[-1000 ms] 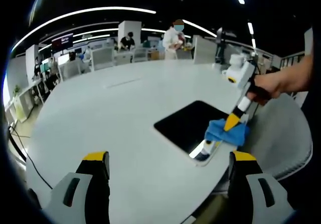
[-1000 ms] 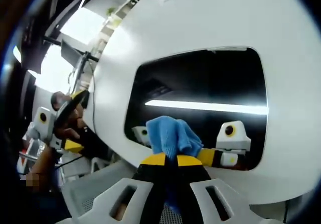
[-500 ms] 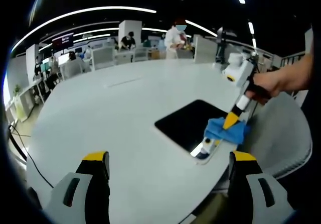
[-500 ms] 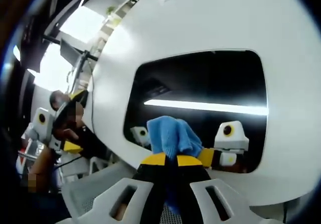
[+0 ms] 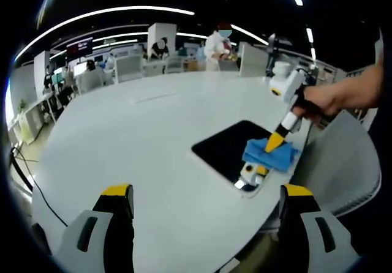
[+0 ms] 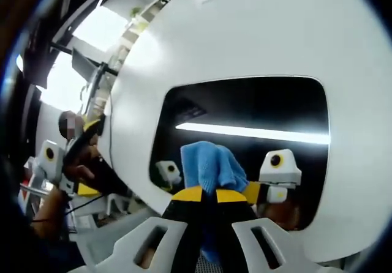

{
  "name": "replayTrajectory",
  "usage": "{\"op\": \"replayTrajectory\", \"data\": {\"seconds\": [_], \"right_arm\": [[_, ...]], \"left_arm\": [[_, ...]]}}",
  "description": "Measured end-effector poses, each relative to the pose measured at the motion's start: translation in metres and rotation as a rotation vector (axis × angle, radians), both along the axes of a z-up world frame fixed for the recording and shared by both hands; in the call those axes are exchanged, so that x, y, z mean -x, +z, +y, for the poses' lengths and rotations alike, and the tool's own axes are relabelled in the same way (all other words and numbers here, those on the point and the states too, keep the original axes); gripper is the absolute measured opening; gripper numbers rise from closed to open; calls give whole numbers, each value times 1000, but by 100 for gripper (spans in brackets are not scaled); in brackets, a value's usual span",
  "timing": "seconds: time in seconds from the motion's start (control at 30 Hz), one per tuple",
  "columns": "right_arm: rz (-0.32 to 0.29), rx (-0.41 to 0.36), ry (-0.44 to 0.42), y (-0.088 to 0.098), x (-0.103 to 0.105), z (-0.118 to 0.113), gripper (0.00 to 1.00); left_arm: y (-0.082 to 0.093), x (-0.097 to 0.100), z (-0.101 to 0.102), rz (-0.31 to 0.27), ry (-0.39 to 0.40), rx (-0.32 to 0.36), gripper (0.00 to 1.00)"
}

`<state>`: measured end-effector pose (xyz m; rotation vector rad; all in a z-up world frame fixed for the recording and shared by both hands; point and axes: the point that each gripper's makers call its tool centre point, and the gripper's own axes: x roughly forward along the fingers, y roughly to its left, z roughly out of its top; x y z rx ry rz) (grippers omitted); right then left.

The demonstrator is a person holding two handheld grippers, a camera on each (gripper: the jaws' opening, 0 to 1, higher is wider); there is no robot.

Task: Wipe the mirror surface with the cleaning cloth until all visible marks leave the cleaned area.

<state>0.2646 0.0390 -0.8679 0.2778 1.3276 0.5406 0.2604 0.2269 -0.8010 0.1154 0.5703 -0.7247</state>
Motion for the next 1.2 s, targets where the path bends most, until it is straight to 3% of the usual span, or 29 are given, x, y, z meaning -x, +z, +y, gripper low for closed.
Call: {"op": "replayTrajectory", "data": {"seconds": [0.5, 1.2], "right_arm": [[-24, 10, -17, 0, -33, 1, 0], [-59, 38, -11, 1, -77, 4, 0]], "left_arm": [[-8, 3, 8, 34, 15, -34, 99], [-7, 5, 12, 18, 27, -27, 99]]}}
